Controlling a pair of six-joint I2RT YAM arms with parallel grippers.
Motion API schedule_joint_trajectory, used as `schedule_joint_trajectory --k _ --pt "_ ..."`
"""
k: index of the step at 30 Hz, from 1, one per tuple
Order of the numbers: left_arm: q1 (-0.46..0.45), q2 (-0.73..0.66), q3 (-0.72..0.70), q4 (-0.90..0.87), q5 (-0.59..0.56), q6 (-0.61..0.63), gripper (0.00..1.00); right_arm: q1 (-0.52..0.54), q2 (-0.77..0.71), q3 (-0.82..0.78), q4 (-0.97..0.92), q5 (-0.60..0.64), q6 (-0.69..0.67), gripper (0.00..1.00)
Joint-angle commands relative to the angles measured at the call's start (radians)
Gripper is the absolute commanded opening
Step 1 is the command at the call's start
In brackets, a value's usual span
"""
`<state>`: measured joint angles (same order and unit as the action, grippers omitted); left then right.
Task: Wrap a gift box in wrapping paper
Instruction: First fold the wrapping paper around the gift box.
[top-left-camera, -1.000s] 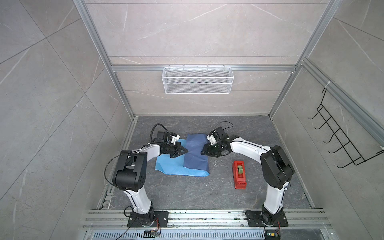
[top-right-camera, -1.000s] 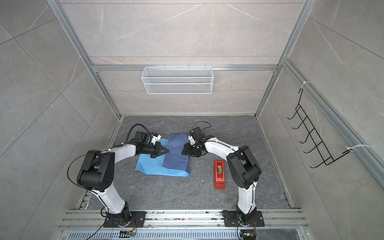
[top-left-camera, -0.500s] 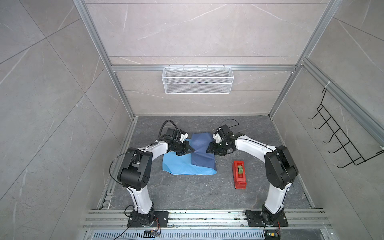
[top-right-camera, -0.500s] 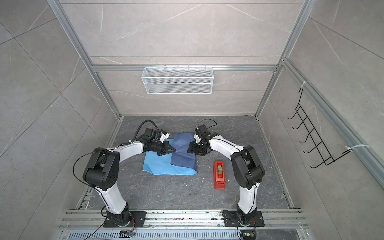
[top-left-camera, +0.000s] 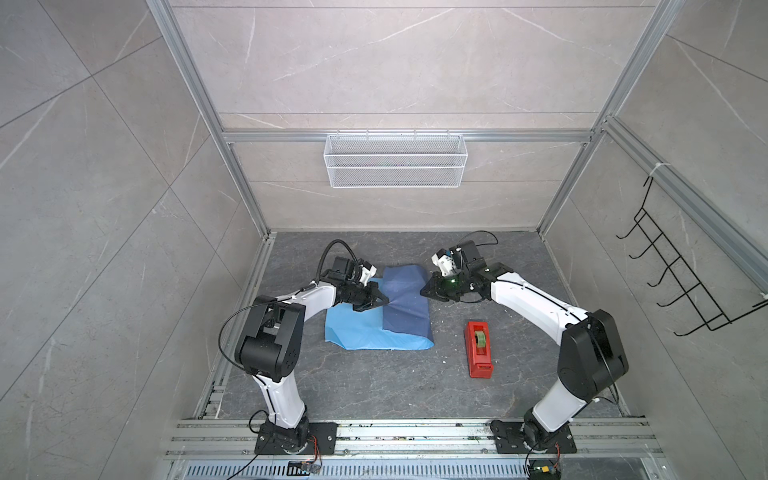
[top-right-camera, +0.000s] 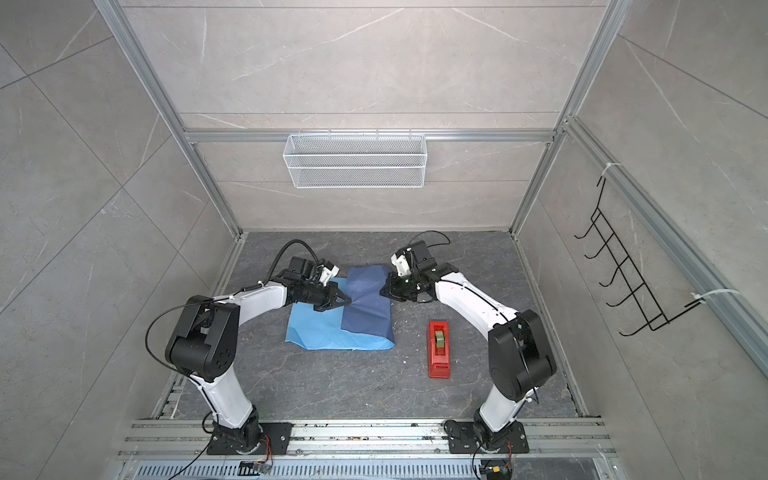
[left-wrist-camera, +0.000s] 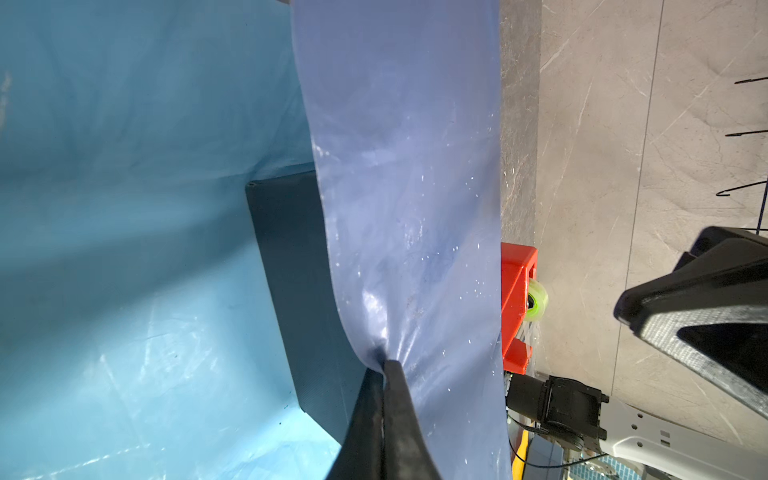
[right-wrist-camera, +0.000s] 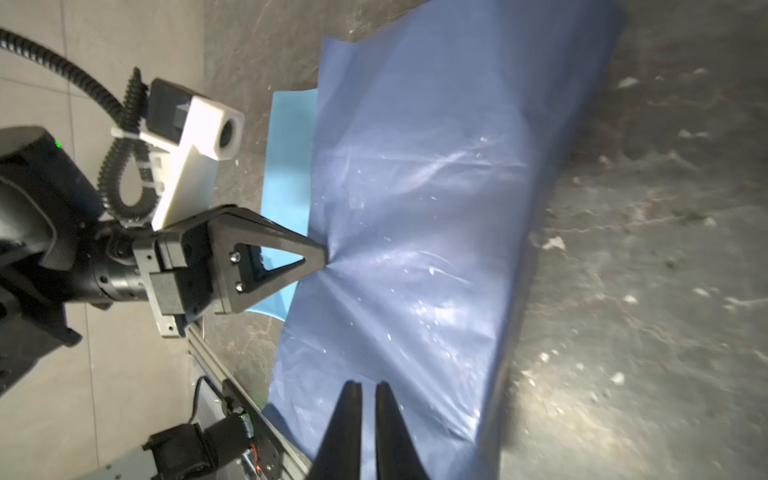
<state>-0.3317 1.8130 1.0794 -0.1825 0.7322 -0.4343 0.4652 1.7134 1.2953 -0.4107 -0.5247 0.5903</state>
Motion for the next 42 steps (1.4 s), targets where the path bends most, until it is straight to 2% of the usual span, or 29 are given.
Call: schedule_joint_trajectory --k 1,6,12,18,21,26,28,32,36,42 --pt "-0.029 0.087 -0.080 -0.207 -0.159 0.043 0.00 0.003 0.080 -0.023 0.129 -0.069 0.058 0.04" --pt "-0.027 0.094 -0.074 -0.213 -0.142 0.054 0.00 0.004 0.153 -0.078 0.244 -0.132 0.117 0.07" --pt "-0.027 0.085 -0.071 -0.224 -0.155 0.056 0.00 0.004 0.199 -0.138 0.275 -0.127 0.119 0.09" --pt "-0.020 0.103 -0.060 -0.231 -0.167 0.055 0.00 -0.001 0.162 -0.179 0.266 -0.113 0.112 0.13" --pt "-0.021 0.101 -0.071 -0.219 -0.154 0.054 0.00 -0.001 0.078 -0.134 0.159 -0.068 0.055 0.22" --pt "-0.018 0.113 -0.057 -0.233 -0.170 0.054 0.00 -0.006 0.000 -0.036 -0.108 0.117 -0.055 0.35" --pt "-0.019 0.103 -0.068 -0.221 -0.157 0.053 0.00 -0.007 -0.005 -0.016 -0.179 0.182 -0.076 0.35" --pt "-0.018 0.119 -0.066 -0.213 -0.152 0.052 0.00 -0.008 0.018 -0.021 -0.186 0.235 -0.086 0.36" --pt "-0.019 0.103 -0.066 -0.218 -0.146 0.049 0.00 -0.007 0.066 -0.019 -0.125 0.163 -0.065 0.34" --pt "-0.019 0.112 -0.057 -0.225 -0.151 0.052 0.00 -0.007 0.131 0.001 -0.095 0.130 -0.056 0.30"
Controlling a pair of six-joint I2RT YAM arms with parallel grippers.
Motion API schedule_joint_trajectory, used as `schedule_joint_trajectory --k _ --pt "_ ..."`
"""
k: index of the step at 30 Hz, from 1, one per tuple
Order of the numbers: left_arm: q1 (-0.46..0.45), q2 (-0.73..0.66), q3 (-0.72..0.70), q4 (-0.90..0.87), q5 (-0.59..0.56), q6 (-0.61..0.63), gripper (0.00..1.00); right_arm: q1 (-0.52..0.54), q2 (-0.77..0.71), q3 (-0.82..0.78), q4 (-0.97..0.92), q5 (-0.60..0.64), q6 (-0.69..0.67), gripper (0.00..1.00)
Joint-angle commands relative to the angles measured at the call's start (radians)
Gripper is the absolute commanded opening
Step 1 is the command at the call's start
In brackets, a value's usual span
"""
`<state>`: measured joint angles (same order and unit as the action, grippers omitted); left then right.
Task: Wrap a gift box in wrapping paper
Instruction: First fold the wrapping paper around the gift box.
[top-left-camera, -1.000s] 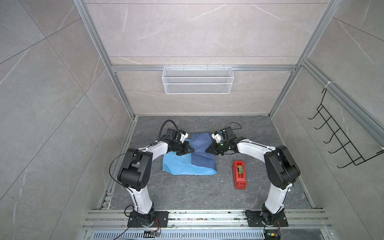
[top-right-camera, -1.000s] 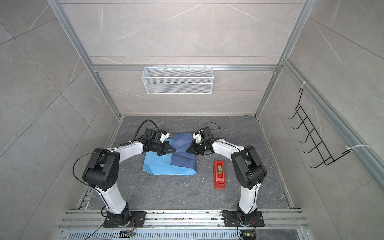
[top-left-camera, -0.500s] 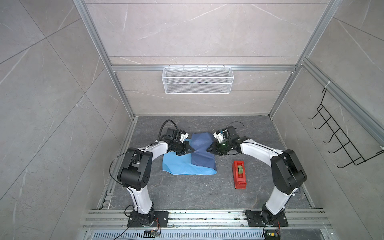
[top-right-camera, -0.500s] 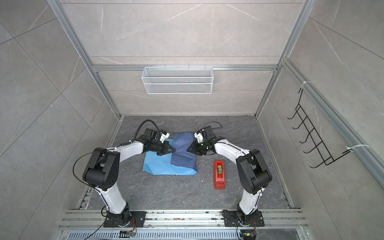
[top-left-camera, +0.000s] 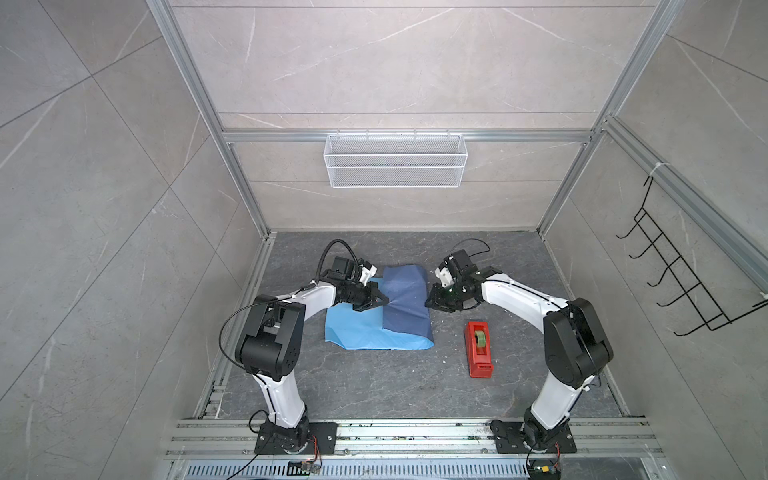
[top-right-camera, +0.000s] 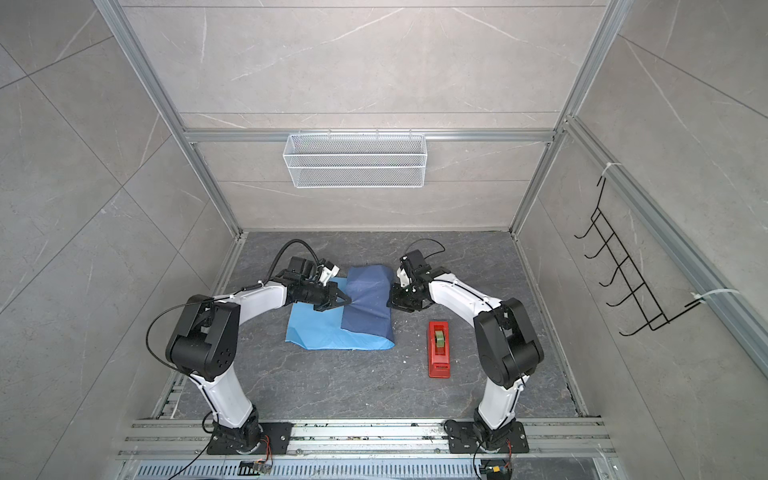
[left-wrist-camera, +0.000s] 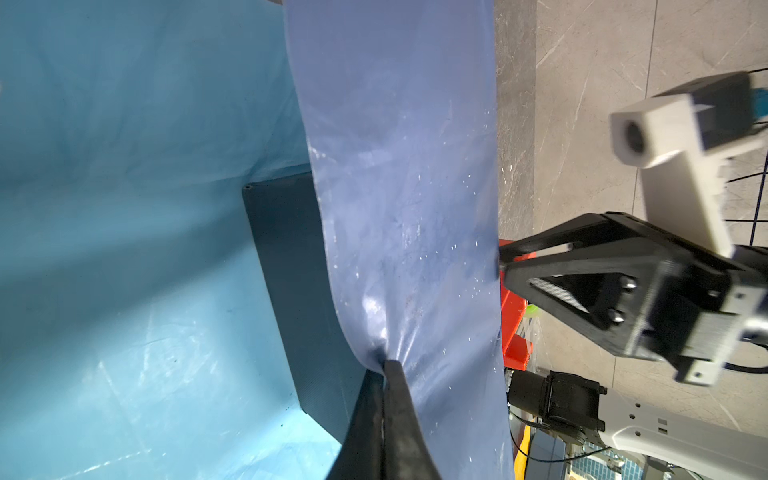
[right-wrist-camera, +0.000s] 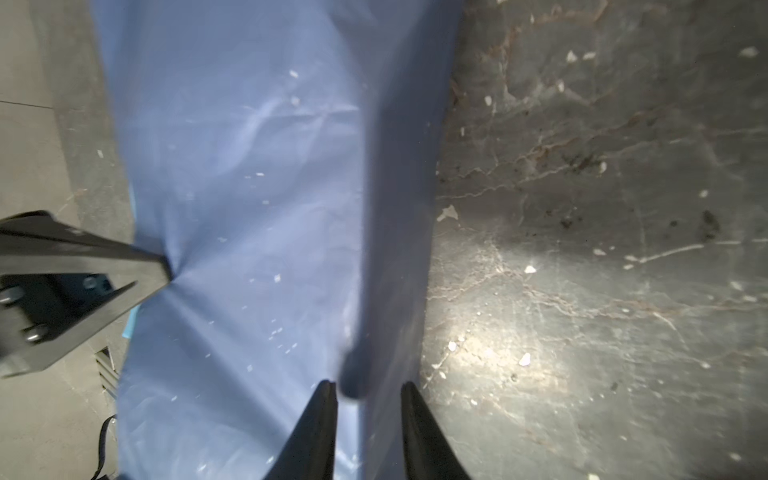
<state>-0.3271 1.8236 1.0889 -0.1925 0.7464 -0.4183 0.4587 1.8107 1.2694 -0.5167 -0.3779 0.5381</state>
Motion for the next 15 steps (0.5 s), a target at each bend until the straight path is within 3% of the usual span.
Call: schedule_joint_trajectory --k 1,15 --pt "-0.023 0.097 -0.074 -0.208 -0.155 0.036 0.00 -0.001 0.041 0.031 0.018 -0.032 -0.004 0.29" --pt "-0.024 0.113 -0.058 -0.219 -0.162 0.037 0.00 -0.002 0.107 -0.059 0.081 -0.061 -0.010 0.29"
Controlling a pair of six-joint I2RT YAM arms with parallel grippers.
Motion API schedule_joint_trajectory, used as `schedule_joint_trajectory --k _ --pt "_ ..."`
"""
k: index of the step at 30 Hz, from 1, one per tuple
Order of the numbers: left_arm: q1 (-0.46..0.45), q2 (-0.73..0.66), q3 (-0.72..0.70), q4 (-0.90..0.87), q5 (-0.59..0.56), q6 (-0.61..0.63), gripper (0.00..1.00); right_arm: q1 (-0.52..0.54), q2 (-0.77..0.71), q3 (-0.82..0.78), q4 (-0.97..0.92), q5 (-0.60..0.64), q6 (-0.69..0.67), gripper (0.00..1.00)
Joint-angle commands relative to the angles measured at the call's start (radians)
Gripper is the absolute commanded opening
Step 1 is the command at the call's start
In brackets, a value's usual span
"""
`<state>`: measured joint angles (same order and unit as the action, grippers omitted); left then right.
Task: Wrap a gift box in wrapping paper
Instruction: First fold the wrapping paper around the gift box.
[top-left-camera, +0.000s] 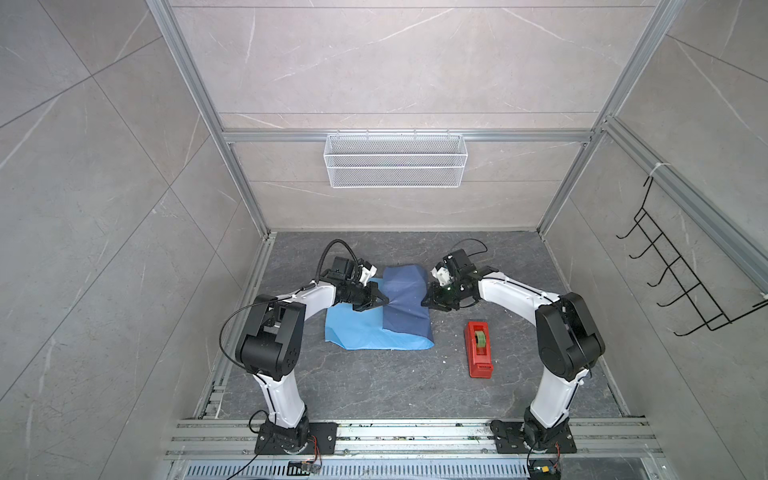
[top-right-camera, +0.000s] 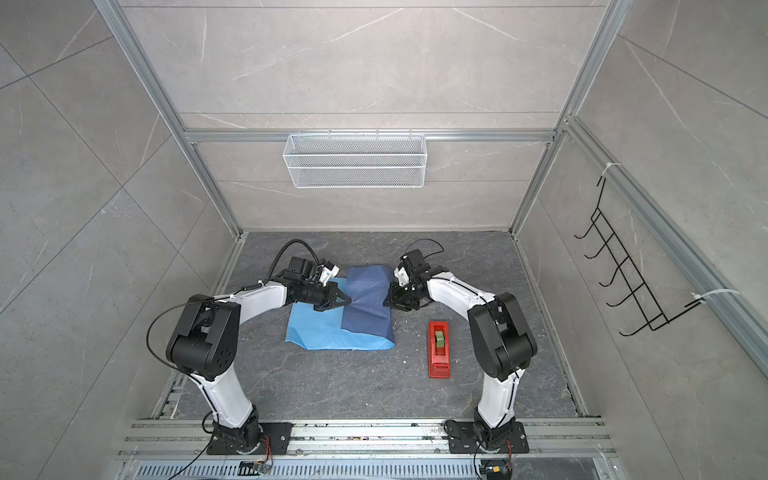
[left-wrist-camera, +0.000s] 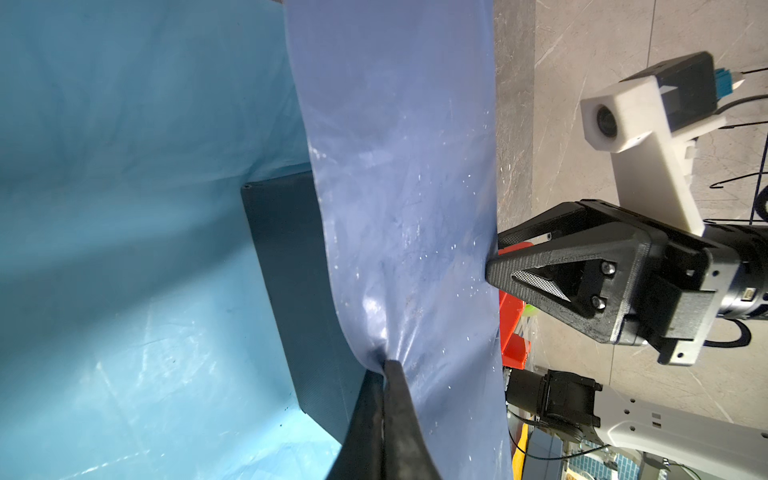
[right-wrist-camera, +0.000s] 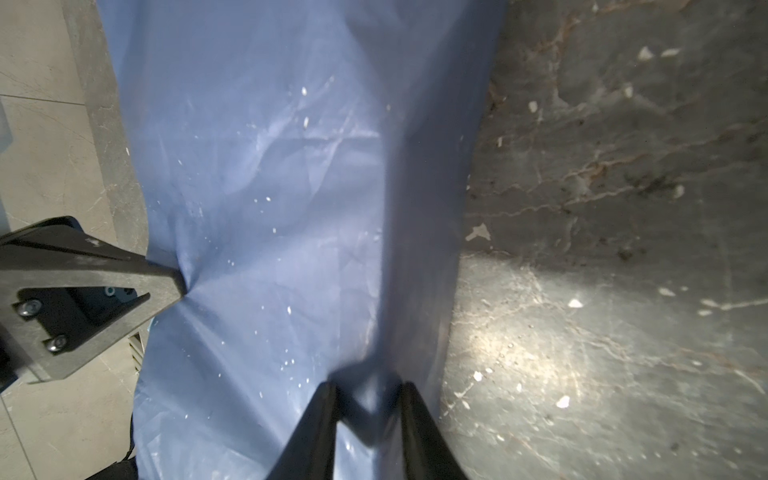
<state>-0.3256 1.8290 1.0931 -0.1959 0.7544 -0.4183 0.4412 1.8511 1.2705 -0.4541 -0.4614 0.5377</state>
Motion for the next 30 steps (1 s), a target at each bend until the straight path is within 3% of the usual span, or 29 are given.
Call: schedule_joint_trajectory --k 1,22,30 --pt "-0.027 0.103 -0.066 -0.213 -0.164 0.037 0.00 0.016 0.064 -0.077 0.028 0.017 -0.009 0.29" --pt "-0.030 0.071 -0.006 -0.248 -0.164 0.049 0.00 0.013 0.083 -0.222 0.028 0.149 -0.018 0.27" --pt "-0.026 0.042 0.034 -0.274 -0.159 0.052 0.19 0.008 0.067 -0.229 0.021 0.159 -0.017 0.27"
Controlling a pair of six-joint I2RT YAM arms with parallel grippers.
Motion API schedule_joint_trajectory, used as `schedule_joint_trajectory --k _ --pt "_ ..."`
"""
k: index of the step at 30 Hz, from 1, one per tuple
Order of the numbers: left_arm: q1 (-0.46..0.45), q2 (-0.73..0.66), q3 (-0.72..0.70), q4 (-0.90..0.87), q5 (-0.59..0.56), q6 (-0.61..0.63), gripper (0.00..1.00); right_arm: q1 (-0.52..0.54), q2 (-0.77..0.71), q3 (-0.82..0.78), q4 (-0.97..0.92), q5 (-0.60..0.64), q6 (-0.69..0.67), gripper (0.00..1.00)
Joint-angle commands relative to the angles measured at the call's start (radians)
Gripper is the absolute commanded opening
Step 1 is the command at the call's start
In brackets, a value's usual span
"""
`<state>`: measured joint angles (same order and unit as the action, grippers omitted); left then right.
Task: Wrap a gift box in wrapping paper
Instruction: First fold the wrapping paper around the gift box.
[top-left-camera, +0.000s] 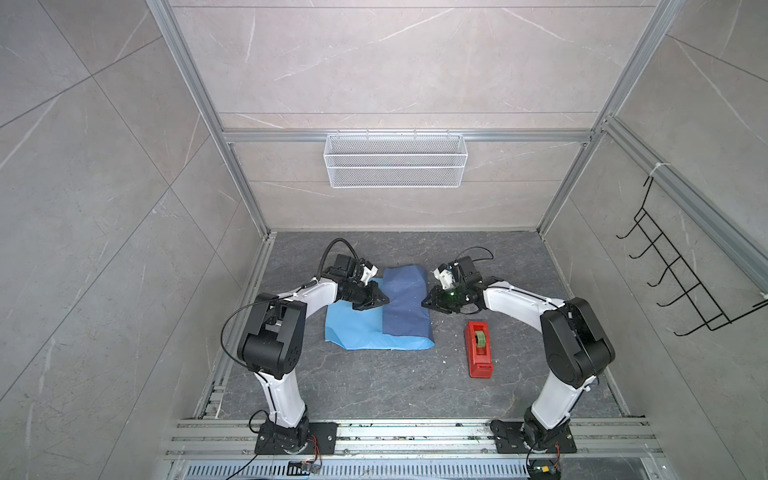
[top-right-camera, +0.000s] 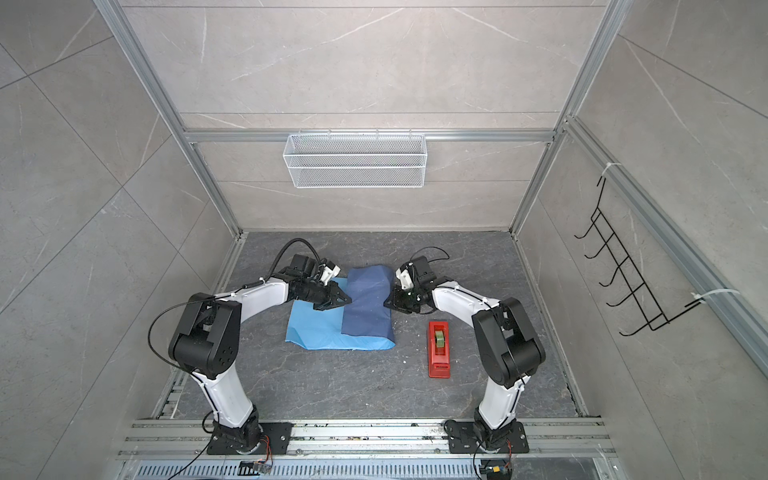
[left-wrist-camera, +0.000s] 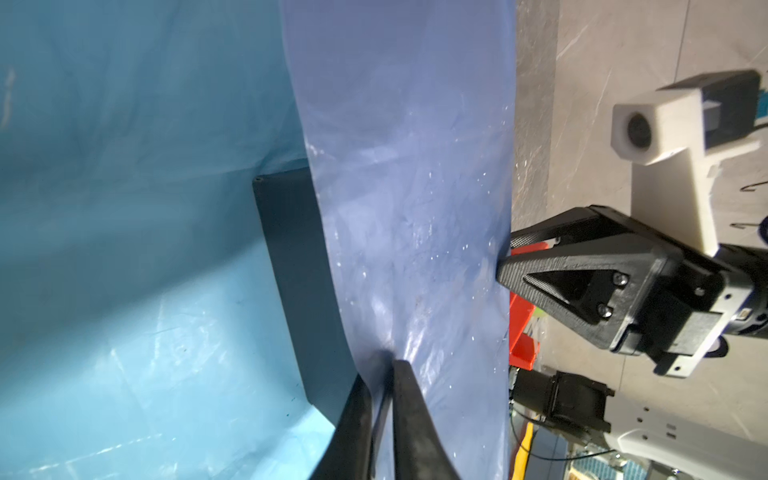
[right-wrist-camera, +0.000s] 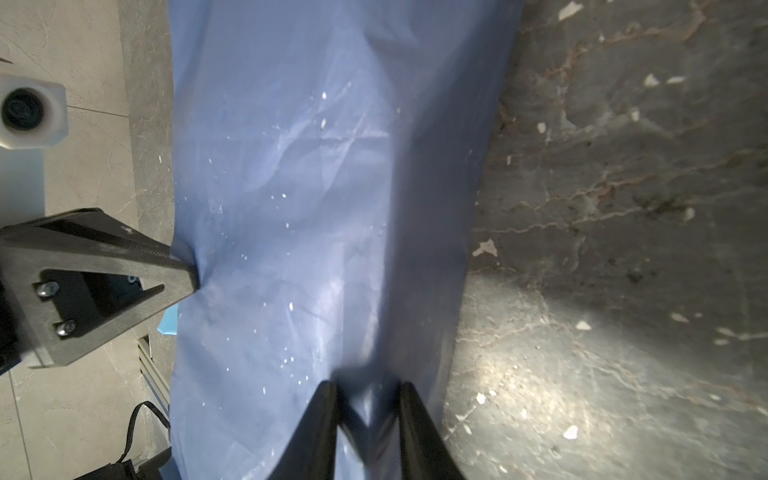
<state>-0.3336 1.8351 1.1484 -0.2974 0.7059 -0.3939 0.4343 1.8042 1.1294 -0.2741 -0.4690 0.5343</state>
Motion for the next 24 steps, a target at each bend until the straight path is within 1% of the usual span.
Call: schedule_joint_trajectory --k 1,7,11,15,19,22,24 --pt "-0.019 0.031 -0.021 -0.173 -0.110 0.027 0.22 0.014 0.111 -0.089 -0.157 0.166 -0.013 0.27" --pt "-0.015 -0.003 0.020 -0.207 -0.096 0.053 0.38 0.012 0.101 -0.089 -0.165 0.171 -0.017 0.27" --pt "-0.007 -0.068 0.024 -0.230 -0.098 0.069 0.49 0.010 0.101 -0.083 -0.165 0.171 -0.020 0.27" --pt "0.004 -0.166 -0.007 -0.249 -0.127 0.105 0.62 0.012 0.103 -0.075 -0.166 0.166 -0.021 0.27" --pt "0.027 -0.227 -0.042 -0.246 -0.162 0.130 0.72 0.011 0.106 -0.068 -0.169 0.172 -0.023 0.27" --pt "0.034 -0.256 -0.068 -0.240 -0.158 0.135 0.73 0.011 0.113 -0.060 -0.169 0.162 -0.025 0.27" --pt "0.033 -0.262 -0.105 -0.220 -0.100 0.131 0.69 0.012 0.115 -0.057 -0.168 0.168 -0.027 0.27"
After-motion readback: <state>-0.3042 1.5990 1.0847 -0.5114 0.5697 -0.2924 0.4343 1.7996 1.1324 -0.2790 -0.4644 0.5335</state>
